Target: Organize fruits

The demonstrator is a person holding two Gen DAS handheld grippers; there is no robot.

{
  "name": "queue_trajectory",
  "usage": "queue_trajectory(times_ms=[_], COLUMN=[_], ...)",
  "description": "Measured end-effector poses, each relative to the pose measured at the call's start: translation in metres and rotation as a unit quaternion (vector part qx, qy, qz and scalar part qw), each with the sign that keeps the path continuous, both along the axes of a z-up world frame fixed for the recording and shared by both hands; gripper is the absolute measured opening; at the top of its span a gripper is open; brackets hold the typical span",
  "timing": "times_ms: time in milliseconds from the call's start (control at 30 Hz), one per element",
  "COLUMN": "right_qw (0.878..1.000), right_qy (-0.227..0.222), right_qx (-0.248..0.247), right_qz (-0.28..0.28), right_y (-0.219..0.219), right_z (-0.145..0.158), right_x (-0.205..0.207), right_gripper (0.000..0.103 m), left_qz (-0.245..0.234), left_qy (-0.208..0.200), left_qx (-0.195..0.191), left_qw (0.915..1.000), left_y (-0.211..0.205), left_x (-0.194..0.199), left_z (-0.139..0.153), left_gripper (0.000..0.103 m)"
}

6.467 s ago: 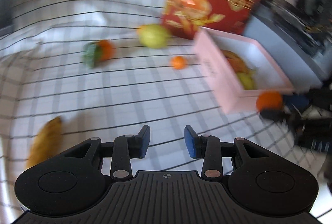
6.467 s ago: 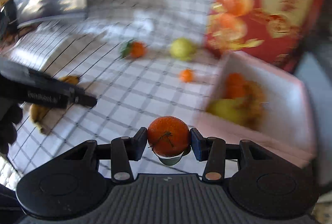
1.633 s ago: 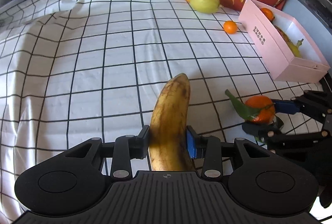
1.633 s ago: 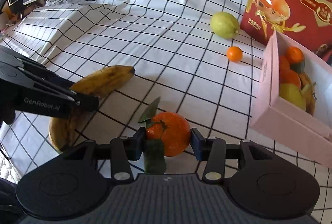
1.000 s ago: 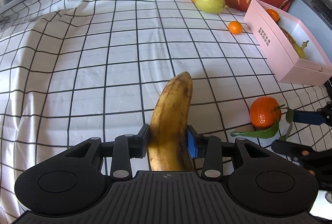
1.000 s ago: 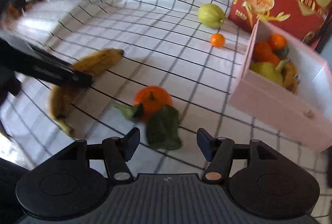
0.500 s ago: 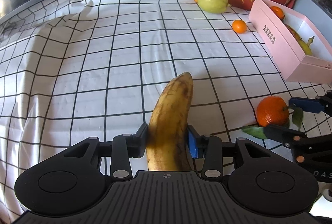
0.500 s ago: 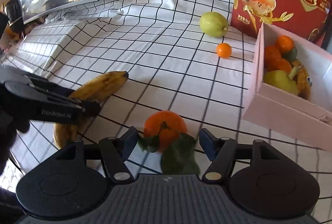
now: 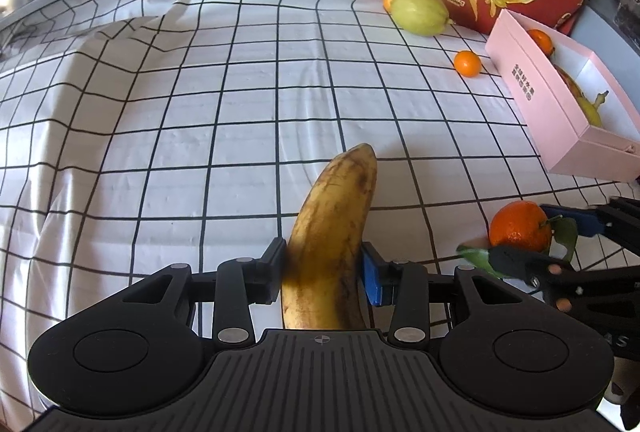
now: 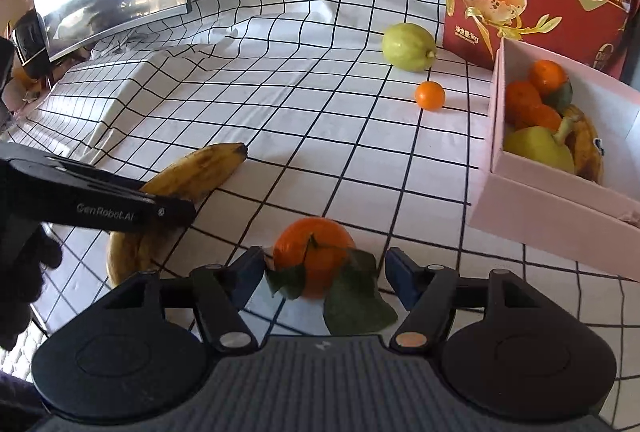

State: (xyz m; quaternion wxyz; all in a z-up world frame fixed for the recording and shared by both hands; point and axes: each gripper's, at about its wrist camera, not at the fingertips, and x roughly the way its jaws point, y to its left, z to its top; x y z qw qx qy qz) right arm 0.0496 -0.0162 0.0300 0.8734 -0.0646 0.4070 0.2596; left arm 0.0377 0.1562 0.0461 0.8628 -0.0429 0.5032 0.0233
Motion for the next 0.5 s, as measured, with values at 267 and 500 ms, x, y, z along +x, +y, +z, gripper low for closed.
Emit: queue_trajectory(times_ms=[267,500], right_qw=[1.0,0.991], right_qy=[-0.024,-0.117], right_qx=[0.002,0.022], right_qz=[0.005,-0.065], right_y=[-0.008,-0.089], right_z=[0.019,0.087], right_x=[-0.01,-0.032], right_gripper=[0.046,0.046], left_qz=[-0.002,-0.108], left_qy=[-0.007,-0.196], left_qx=[0.008,-0.053], left_qw=[0.9999,0.9732], left_y=[-0.004,-0.065], left_x=[0.0,0.044], left_z=[0.008,0.153], left_gripper=[0.041,0.041])
